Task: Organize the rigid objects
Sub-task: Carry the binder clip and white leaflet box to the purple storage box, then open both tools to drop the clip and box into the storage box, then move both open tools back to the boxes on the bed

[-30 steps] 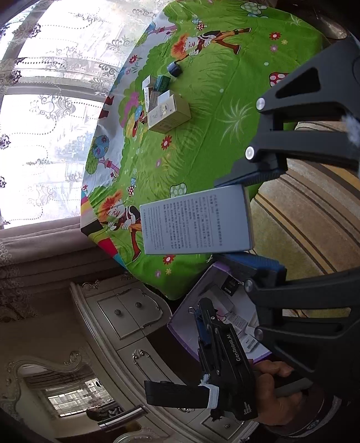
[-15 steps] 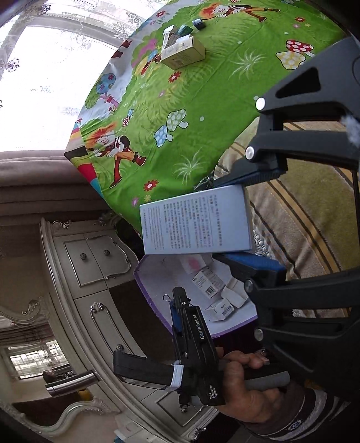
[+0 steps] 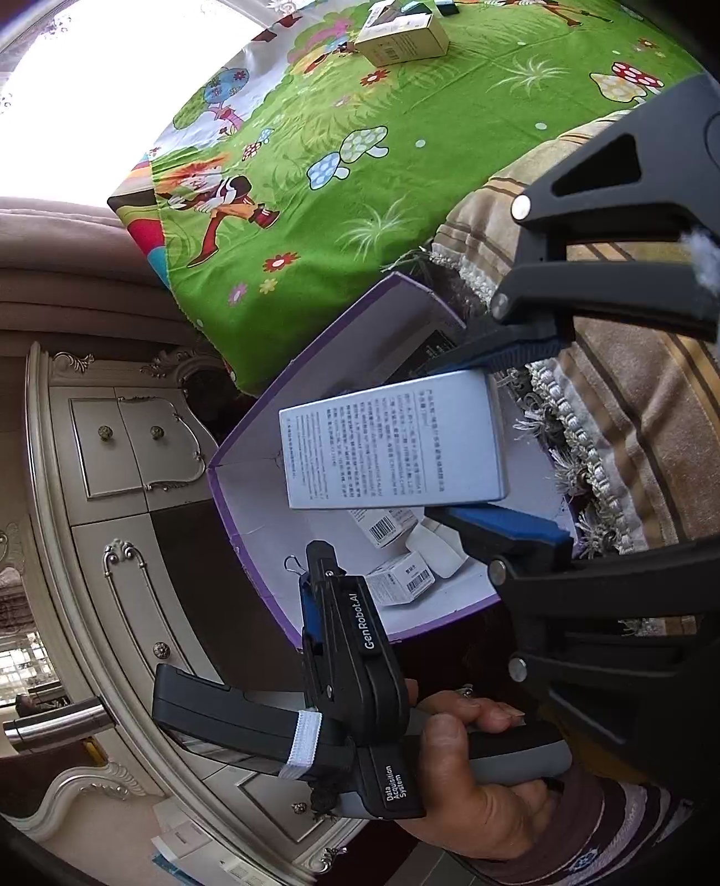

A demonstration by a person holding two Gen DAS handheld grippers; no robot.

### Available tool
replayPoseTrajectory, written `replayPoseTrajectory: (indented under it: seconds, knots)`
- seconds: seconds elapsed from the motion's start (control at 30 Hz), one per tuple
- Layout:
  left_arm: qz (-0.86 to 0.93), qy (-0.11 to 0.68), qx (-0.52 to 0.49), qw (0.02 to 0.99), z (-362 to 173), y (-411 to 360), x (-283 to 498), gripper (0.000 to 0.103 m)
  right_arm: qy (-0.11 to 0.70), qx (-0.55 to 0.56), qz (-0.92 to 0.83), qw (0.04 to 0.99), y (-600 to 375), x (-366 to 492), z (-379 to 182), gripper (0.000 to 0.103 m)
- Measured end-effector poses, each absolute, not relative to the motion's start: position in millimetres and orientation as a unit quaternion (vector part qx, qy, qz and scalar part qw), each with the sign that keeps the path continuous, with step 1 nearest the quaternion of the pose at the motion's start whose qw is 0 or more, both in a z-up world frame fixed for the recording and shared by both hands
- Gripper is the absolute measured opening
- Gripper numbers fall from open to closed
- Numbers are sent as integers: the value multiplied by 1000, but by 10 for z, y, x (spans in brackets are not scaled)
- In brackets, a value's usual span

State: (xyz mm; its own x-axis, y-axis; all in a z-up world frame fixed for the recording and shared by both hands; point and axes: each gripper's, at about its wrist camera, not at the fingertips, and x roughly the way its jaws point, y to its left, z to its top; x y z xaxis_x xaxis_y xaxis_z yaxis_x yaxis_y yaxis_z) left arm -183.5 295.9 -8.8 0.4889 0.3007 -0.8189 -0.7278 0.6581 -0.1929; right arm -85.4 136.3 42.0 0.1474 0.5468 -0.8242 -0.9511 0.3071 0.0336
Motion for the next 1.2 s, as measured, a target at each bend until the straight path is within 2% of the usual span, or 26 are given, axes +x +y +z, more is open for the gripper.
replayPoseTrajectory:
  seconds: [0.3,0.37,0.43,0.5,0.9,1.2]
  knots:
    - [319,400,-289,809,-161,3021,-1887,31,390,-275,528,702,1521,-877,331,48]
    - [320,405,-291,806,-190,3022,-1873,37,396,-276,524,702,1520,-859,308,52]
    - [315,403,-296,807,-205,3015,-1875,41,398,-274,520,704,1510,-834,299,62]
    - [313,403,-295,808,-204,3005,-1867,44,399,-270,517,708,1490,-810,303,66]
    - [311,400,-291,811,-164,2985,-1817,50,389,-266,510,720,1363,-753,354,68]
    - [309,397,-280,817,-110,2904,-1643,54,378,-227,478,760,1041,-363,524,70]
